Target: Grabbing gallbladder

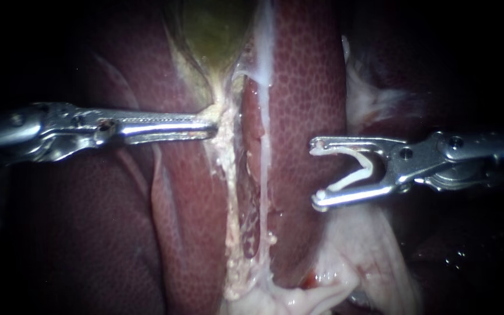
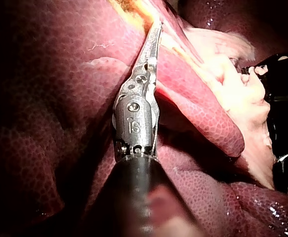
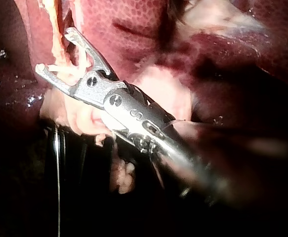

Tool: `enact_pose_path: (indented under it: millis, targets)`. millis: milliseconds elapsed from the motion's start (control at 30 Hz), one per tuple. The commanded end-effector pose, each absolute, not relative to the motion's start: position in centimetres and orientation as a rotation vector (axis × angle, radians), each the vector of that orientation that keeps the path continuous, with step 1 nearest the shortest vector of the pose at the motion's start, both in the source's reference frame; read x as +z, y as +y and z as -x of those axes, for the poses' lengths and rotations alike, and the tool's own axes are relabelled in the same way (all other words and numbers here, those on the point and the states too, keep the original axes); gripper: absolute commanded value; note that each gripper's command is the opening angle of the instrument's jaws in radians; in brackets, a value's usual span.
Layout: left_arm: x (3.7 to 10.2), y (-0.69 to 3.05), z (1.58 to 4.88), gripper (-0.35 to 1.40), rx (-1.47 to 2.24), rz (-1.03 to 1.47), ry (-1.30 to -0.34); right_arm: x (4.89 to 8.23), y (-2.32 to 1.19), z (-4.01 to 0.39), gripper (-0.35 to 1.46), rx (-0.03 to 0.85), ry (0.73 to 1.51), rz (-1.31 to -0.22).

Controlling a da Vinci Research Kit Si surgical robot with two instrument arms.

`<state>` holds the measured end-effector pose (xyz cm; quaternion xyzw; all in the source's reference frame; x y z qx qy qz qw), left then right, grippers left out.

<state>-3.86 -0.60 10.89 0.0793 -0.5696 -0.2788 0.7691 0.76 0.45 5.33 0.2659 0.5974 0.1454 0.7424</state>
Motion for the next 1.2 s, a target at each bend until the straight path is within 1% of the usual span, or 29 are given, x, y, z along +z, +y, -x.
enact_pose_path:
  millis: [33,233,400,600,900,1200]
  targets:
    - [10.86,-0.60,3.85,-0.35,-0.616,-0.179,-1.235,5.33,0.45,-0.76,0.60,0.319,1.309,-0.583]
    - [10.58,-0.46,3.70,-0.35,-0.634,-0.196,-1.231,5.33,0.45,-0.76,0.60,0.319,1.309,-0.583]
    - [10.32,-0.32,3.53,-0.35,-0.655,-0.199,-1.259,5.33,0.45,-0.76,0.60,0.319,1.309,-0.583]
    - [10.09,-0.26,3.39,-0.35,-0.669,-0.203,-1.273,5.33,0.45,-0.76,0.60,0.319,1.309,-0.583]
    - [10.01,-0.22,3.28,-0.35,-0.681,-0.198,-1.280,5.33,0.45,-0.76,0.60,0.319,1.309,-0.583]
    - [10.01,-0.22,3.27,-0.35,-0.685,-0.195,-1.278,5.33,0.45,-0.76,0.60,0.319,1.309,-0.583]
